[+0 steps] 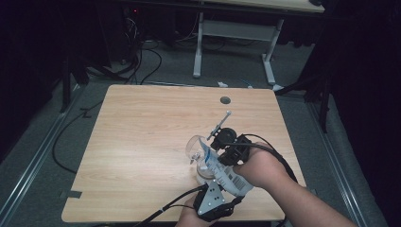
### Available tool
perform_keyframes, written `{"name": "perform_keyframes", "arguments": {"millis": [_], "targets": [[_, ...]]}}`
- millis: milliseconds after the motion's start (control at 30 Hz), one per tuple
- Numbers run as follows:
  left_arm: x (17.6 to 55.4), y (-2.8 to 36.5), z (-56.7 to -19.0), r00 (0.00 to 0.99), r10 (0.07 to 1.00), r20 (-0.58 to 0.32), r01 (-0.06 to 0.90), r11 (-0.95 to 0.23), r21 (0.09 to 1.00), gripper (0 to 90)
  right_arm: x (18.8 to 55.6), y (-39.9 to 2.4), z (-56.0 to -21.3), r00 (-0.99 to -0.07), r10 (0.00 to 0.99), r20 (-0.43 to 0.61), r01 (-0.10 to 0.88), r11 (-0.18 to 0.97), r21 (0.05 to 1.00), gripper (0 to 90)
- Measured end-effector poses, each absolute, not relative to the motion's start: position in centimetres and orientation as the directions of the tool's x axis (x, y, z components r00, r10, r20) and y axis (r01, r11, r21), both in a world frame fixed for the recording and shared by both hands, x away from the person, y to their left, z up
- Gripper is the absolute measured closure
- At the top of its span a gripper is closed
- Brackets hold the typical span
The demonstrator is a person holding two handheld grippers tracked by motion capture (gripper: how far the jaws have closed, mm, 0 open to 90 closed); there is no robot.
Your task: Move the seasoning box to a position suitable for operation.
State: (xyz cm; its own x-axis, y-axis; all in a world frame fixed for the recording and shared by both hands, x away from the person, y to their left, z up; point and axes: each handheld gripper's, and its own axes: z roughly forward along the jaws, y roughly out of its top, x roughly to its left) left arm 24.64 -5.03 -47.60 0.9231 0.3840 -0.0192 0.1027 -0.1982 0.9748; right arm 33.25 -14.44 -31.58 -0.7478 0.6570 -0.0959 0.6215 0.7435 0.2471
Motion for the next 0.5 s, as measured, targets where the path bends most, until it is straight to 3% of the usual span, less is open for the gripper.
{"name": "perform_keyframes", "arguments": {"millis": [500], "targets": [[24.6,-5.09,-47.56,0.922,0.387,-0.019,0.102,-0.196,0.975,57.8,33.3,-14.46,-31.65,-0.747,0.658,-0.094,0.623,0.743,0.245,89.9]]}}
